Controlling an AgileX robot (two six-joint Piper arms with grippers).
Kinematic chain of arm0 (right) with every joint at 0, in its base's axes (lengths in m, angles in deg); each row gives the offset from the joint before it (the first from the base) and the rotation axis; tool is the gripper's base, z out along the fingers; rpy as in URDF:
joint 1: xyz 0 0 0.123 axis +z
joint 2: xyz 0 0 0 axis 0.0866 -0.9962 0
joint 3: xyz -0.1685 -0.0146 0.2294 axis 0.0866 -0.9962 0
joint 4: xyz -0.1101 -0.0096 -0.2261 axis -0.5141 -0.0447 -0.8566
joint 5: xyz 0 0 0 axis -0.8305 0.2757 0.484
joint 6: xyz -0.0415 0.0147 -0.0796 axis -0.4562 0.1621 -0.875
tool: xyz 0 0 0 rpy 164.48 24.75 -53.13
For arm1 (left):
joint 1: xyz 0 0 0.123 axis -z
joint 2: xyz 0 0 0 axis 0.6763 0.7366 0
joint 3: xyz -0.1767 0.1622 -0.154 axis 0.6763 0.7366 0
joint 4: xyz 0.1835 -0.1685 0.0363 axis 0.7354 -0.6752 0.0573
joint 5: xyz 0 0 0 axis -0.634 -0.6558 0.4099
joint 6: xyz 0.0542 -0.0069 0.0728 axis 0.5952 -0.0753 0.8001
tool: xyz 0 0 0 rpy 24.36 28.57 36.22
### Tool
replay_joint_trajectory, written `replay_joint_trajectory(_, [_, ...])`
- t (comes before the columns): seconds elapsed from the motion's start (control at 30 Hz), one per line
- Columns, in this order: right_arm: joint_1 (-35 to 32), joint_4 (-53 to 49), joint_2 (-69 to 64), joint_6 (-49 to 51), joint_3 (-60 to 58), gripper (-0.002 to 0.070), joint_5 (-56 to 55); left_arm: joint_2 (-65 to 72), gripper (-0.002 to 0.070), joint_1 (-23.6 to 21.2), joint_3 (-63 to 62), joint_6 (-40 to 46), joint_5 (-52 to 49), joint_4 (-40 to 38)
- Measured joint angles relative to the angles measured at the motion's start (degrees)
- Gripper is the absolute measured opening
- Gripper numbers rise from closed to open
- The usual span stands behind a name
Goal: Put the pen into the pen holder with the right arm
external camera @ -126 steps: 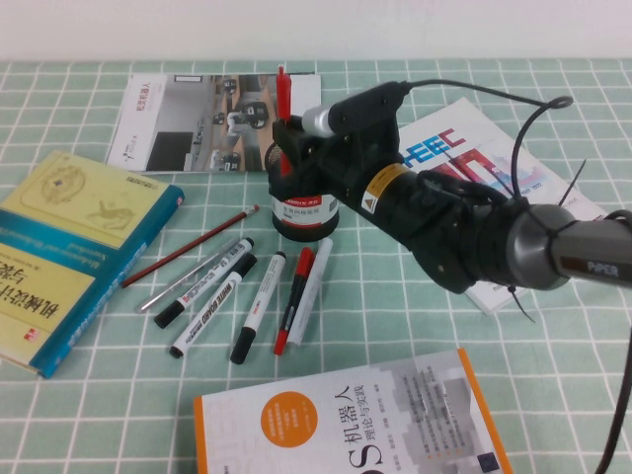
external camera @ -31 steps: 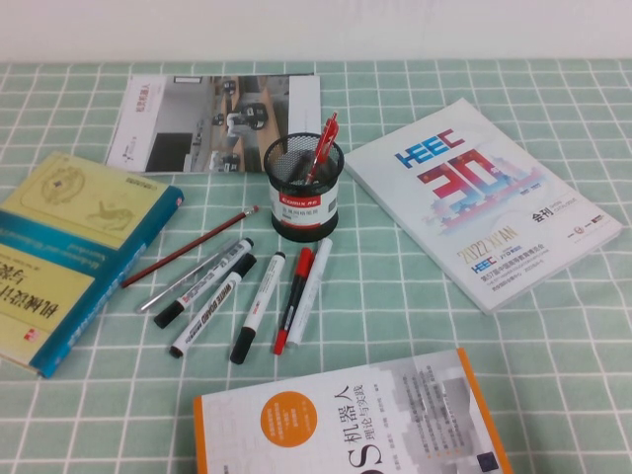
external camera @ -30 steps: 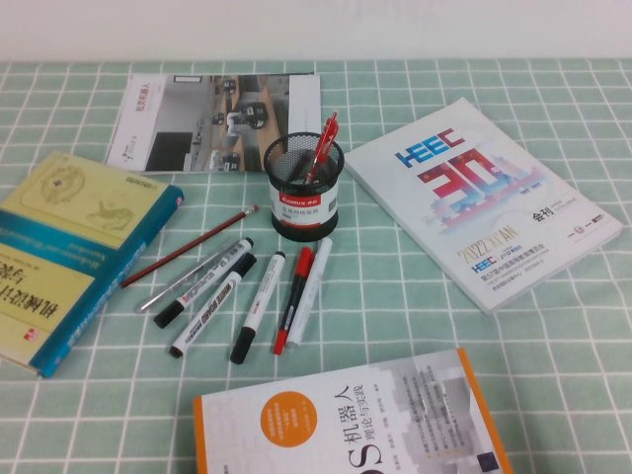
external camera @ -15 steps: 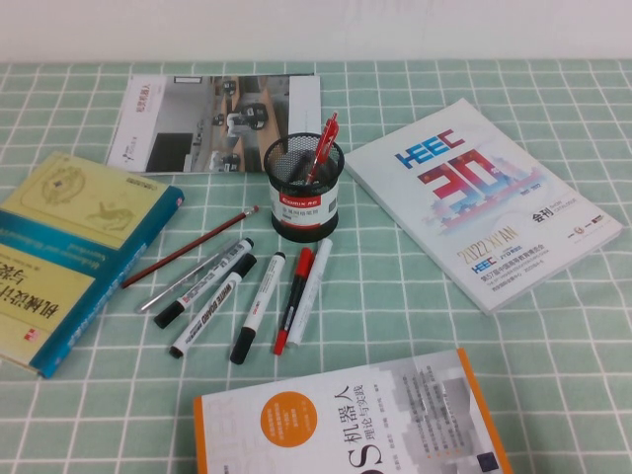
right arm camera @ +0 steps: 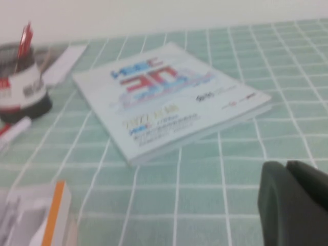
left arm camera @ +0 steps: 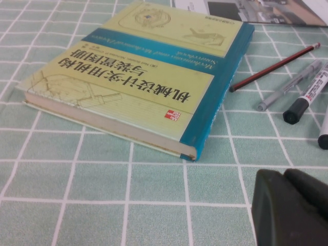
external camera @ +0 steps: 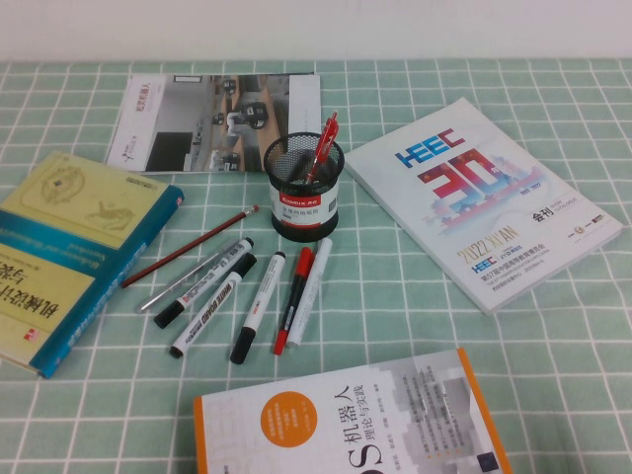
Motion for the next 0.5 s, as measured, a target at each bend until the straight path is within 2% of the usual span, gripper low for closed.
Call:
replay_joint_trajectory(0.13, [0.0, 3.7, 0.0, -6.4, -0.1, -0.0019, 2.1, 0.0, -0.0006, 0.0, 0.0, 0.0, 0.0, 0.0])
replay_joint_trajectory(0.5, [0.0, 2.0, 0.0, -7.8, -0.2, -0.0019, 7.3, 0.0, -0.0006, 0.0, 0.0, 0.0, 0.0, 0.0])
